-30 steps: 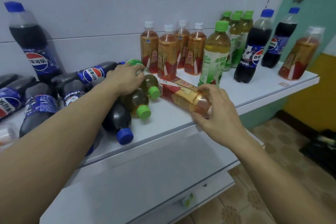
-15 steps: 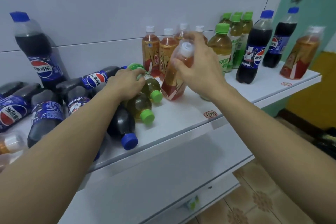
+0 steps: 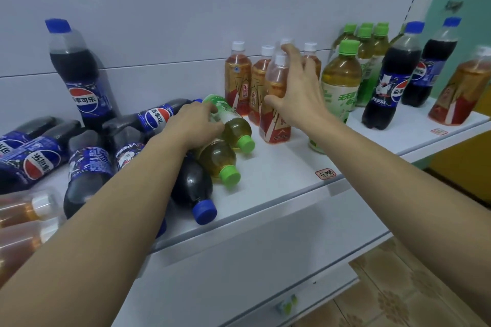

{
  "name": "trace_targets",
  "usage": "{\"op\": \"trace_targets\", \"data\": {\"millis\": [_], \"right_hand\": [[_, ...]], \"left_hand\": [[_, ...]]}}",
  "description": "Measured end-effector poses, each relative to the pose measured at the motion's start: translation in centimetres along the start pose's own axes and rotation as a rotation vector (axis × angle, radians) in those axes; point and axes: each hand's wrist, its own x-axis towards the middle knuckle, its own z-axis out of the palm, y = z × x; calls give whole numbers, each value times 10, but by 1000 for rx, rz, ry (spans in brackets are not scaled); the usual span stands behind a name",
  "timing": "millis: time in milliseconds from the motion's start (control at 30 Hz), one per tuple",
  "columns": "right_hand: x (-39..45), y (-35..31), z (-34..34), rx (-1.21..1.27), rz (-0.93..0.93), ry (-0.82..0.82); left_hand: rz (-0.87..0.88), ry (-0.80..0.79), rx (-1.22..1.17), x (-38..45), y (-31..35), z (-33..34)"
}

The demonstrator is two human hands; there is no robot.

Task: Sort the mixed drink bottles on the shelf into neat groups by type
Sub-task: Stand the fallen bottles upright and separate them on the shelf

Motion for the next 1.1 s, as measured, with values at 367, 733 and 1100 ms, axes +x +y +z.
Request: {"op": "trace_targets", "data": {"millis": [367,733,1100], "right_hand": [[-68,-7,49,-176,-250,-314],[3,-48,8,-19,-377,-134],[117,-96,27,-142,-182,-318]], "left_hand": [[45,39,-27,-3,-5,-4],[14,75,-14,-6,-5,-4],[-66,73,-61,-8,-4,-5]]}}
